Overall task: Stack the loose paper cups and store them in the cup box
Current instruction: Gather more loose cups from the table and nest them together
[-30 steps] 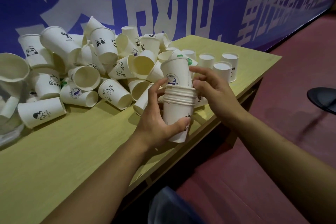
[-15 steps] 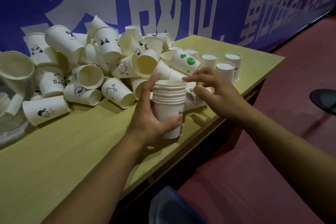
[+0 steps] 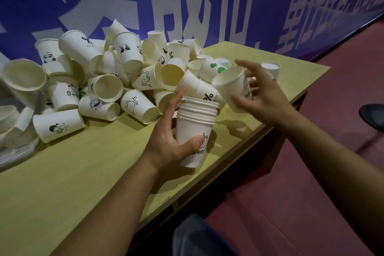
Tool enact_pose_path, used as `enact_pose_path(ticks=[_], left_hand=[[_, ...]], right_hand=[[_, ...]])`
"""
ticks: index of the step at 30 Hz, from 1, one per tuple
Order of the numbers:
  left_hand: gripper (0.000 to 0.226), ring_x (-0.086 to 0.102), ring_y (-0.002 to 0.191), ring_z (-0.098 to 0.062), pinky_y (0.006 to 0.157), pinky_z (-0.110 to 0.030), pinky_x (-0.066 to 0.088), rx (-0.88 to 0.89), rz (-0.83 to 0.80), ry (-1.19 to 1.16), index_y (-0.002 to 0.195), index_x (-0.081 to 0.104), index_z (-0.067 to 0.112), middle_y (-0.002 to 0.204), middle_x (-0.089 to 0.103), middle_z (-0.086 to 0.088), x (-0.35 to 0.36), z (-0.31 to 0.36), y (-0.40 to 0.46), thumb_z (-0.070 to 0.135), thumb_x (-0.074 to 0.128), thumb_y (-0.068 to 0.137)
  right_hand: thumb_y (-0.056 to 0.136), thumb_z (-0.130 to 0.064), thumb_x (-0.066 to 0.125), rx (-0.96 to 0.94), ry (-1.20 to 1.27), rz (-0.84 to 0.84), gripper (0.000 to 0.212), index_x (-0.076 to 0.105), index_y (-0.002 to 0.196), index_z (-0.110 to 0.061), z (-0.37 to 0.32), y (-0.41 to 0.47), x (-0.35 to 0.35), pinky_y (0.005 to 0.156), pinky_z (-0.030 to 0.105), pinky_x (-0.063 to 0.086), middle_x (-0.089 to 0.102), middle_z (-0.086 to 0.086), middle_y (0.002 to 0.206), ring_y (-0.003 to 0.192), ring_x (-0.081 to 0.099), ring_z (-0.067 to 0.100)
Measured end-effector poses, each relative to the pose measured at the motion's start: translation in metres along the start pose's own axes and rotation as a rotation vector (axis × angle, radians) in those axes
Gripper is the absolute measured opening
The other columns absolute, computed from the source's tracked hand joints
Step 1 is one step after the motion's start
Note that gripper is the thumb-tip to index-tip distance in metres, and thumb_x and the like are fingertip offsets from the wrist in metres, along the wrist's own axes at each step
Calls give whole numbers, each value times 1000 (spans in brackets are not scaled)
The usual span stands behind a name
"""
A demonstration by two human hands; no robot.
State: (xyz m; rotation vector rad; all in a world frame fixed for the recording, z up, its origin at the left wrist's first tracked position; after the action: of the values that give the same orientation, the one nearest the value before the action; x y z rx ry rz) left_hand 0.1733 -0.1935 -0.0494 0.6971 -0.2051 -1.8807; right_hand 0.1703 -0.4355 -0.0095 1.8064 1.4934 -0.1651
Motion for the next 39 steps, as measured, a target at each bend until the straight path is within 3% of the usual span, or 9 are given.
enact_pose_path(ticks=[3, 8, 12, 17, 20, 25, 30, 35, 39], left_hand=[[97, 58, 116, 1, 83, -11, 49, -3, -51, 20, 147, 23, 54, 142, 49, 13, 4, 0, 0, 53, 72, 63], [111, 56, 115, 9, 83, -10, 50, -22, -28, 57, 145, 2, 66, 133, 44, 39, 6, 0, 0, 56, 75, 62], [121, 50, 125, 9, 94, -12, 47, -4, 77, 44, 148, -7, 57, 146, 36, 24, -1, -1, 0, 51, 77, 61], [107, 60, 112, 0, 91, -30, 57, -19, 159, 29, 138, 13, 63, 133, 47, 22, -5, -2, 0, 49, 81, 57], [99, 63, 104, -2, 86, -44, 60, -31, 175, 41, 134, 21, 62, 120, 50, 36, -7, -4, 1, 48, 82, 57], [92, 61, 103, 6, 81, -37, 61, -28, 160, 82, 134, 29, 54, 124, 48, 35, -8, -1, -1, 50, 81, 58], [93, 60, 107, 3, 80, -20, 56, -14, 123, 101, 138, 33, 57, 126, 54, 28, -9, -2, -1, 54, 80, 58], [95, 51, 118, 11, 87, -10, 49, -14, 79, 123, 136, 24, 70, 128, 41, 49, -7, -2, -2, 57, 78, 59], [99, 55, 117, 7, 91, -21, 54, -32, 47, 97, 138, 21, 73, 138, 48, 33, -3, -1, -2, 56, 79, 60]], right_hand=[[89, -26, 69, 123, 270, 110, 67, 32, 143, -40, -13, 8, 1, 65, 19, 56, 45, 1, 128, 102, 59, 11], [91, -37, 67, 108, 394, -85, 60, 37, 143, -41, -38, 3, 33, 76, 25, 58, 52, -2, 125, 104, 62, 13], [99, -44, 50, 37, 222, -175, 38, 55, 137, -37, -38, 3, 49, 86, 18, 49, 58, -10, 127, 112, 57, 5], [100, -32, 51, -54, -110, -26, 27, 63, 125, -35, -41, 31, 40, 91, 27, 46, 54, -10, 123, 110, 53, 7], [96, -30, 60, -26, -433, 38, 38, 56, 134, -34, -33, 56, 37, 103, 39, 43, 49, -2, 140, 126, 44, 19], [92, -35, 65, 109, -654, -84, 66, 33, 149, -38, -15, 86, 40, 105, 50, 41, 38, 6, 152, 130, 44, 33], [83, -27, 77, 185, -567, -114, 79, 33, 148, -38, -5, 92, 44, 92, 44, 52, 46, 7, 146, 120, 54, 33], [81, -23, 77, 47, -417, 132, 85, 28, 150, -35, -18, 85, 27, 90, 34, 50, 46, 8, 140, 113, 51, 22], [85, -23, 74, -32, -4, 223, 76, 32, 148, -30, -50, 70, 15, 80, 26, 57, 45, -3, 128, 107, 54, 13]])
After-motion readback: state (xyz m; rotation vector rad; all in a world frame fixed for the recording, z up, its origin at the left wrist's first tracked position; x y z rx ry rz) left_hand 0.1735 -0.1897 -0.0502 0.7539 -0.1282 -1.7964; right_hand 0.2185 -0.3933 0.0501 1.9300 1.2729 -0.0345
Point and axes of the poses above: each hand's wrist, its own y-axis towards the middle knuckle, its own x-axis out of the palm, z = x × y, the point moved 3 cm from there along y, towards the middle knuckle
